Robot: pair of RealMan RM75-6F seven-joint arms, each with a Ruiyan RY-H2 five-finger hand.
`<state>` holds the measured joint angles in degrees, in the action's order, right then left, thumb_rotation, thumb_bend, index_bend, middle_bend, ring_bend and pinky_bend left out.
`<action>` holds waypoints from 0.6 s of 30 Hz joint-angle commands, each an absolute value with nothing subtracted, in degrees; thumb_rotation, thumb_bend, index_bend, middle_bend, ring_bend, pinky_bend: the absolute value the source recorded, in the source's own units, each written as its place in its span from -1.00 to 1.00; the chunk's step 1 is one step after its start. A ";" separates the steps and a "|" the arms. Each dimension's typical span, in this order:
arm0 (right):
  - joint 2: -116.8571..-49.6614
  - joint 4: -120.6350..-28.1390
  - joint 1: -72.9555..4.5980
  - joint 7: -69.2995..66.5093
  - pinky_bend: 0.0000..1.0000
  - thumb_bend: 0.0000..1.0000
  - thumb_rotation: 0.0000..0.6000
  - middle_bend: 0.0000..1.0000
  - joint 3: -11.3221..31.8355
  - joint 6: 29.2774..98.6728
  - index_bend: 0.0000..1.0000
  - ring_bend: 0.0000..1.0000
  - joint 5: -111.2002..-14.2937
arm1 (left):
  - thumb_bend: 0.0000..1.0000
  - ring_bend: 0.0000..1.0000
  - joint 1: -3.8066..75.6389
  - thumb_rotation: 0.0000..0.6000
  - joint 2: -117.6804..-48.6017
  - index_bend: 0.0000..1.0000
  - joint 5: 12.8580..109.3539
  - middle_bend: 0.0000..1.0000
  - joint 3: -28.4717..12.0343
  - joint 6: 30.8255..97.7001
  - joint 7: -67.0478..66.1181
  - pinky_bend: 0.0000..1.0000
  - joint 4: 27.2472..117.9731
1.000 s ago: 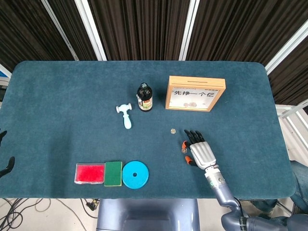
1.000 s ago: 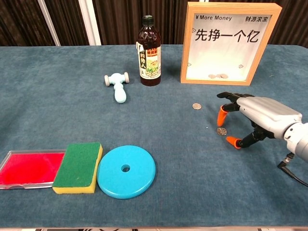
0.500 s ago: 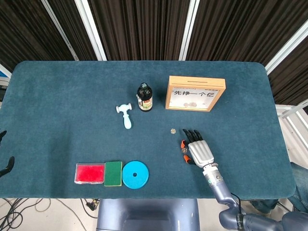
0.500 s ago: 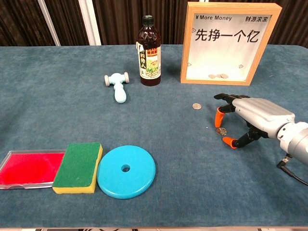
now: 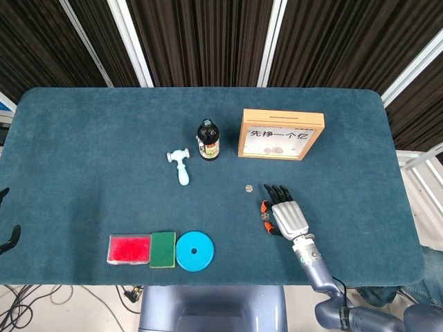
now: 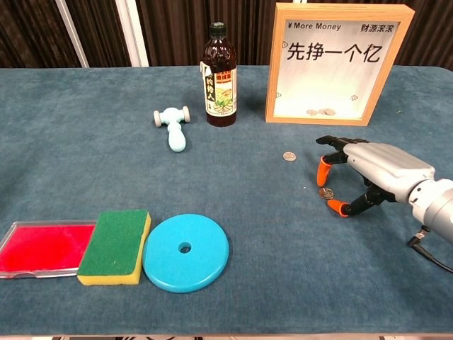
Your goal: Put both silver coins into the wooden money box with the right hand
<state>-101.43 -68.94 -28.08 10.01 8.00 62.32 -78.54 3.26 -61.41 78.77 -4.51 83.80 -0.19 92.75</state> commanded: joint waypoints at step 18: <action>-101.45 -69.19 -27.76 10.10 -1.00 -0.18 1.00 -0.96 7.34 62.76 -0.09 -1.00 -78.08 | -0.21 -1.00 3.25 1.00 -61.40 -0.83 78.68 -1.00 -4.51 83.75 -0.33 -1.00 92.78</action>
